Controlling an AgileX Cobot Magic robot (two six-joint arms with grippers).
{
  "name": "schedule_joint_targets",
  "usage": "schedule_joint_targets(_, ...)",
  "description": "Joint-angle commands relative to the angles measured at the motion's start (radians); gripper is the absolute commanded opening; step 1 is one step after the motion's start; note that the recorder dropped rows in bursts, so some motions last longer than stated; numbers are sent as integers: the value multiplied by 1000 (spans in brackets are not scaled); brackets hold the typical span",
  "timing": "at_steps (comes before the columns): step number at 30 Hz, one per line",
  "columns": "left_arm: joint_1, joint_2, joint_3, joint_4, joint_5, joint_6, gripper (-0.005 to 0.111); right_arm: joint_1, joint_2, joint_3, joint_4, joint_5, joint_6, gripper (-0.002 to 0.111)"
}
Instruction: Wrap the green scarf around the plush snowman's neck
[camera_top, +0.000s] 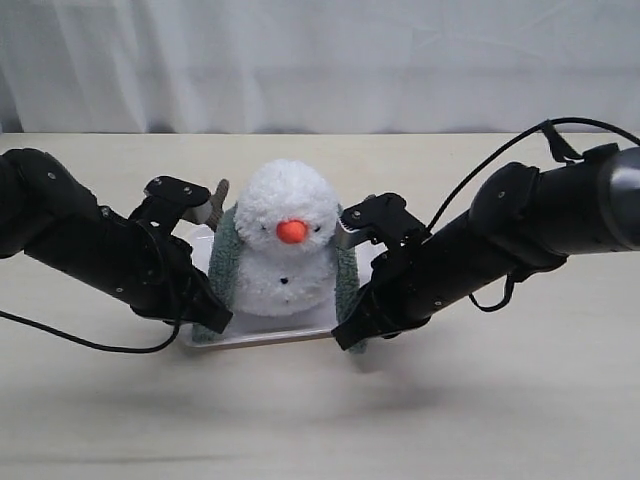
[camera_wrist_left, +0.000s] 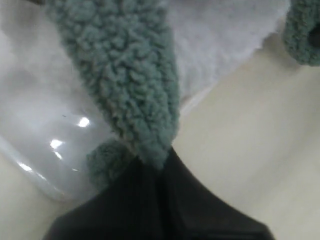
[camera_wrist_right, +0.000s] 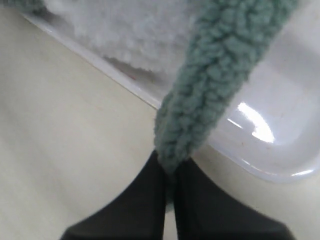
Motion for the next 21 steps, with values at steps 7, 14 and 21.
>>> schedule_joint_targets(7,-1,2,-25,-94,167,5,0,2,-23,-2,12,-6,-9,4)
schedule_joint_targets(14,-1,2,-22,-85,130,5,0,2,-23,10,38,-2,-13,4)
schedule_joint_targets(21,-1,2,-22,-44,115,5,0,2,28,22,69,-6,-61,4)
